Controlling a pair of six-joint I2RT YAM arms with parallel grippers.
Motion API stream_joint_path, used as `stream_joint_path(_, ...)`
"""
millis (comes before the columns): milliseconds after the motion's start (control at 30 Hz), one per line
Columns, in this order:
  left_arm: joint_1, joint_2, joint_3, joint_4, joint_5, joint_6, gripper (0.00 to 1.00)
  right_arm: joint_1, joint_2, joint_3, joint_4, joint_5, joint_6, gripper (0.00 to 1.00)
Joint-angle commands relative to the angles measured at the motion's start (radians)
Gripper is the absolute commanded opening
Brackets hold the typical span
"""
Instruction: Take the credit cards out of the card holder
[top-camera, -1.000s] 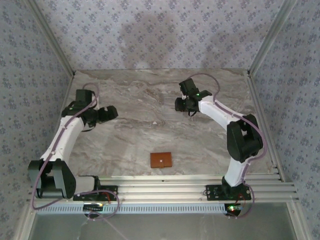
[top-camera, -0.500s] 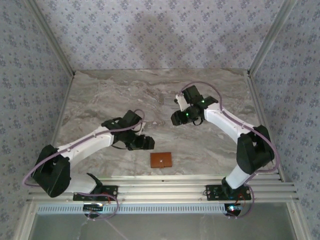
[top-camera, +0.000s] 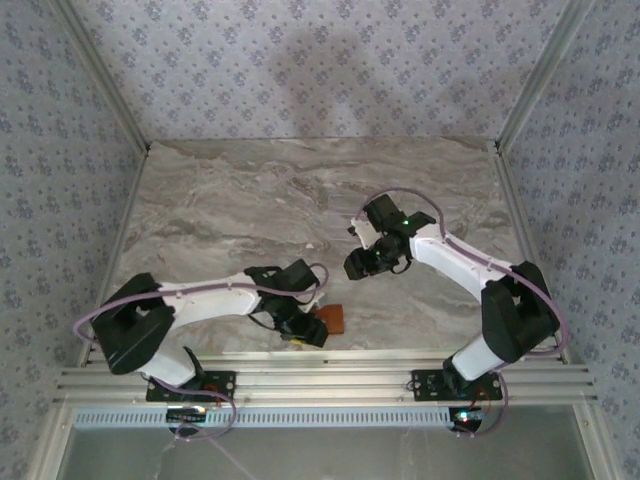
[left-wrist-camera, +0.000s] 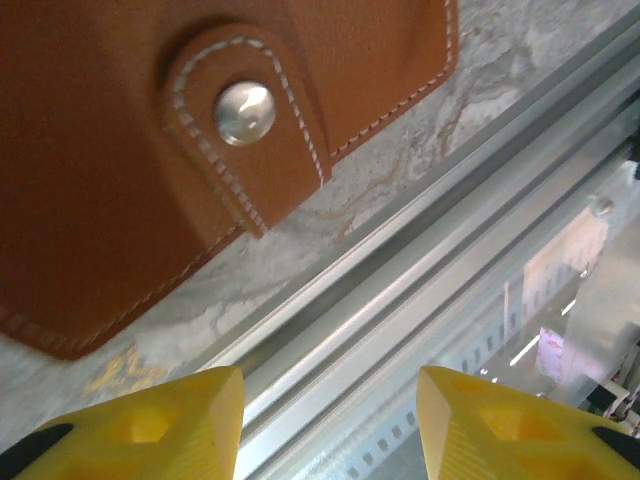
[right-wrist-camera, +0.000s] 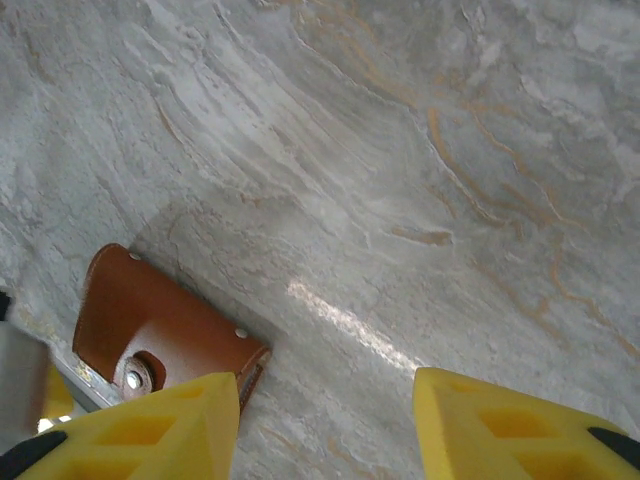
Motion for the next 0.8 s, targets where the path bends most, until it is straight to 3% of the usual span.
stream_joint_path(0,-0.035,0.073,0.067,0.055,0.027,-0.018,0.47,0.001,-0.048,-0.008,-0.064,0.058,0.028,0.51)
stream_joint_path(267,-0.041,0.199,0.171,0.057,-0.033,-0.036,0.45,-0.081,-0.129,-0.001,-0.174,0.247,0.121,0.51)
stream_joint_path(500,-0.022,0.317,0.332,0.028,-0.149,-0.062,0.45,-0.14,-0.227,-0.026,-0.183,0.266,0.165,0.51)
stream_joint_path(767,0.01,0.377,0.504,0.047,-0.171,-0.071,0.46,-0.158,-0.318,-0.071,-0.185,0.268,0.298,0.52)
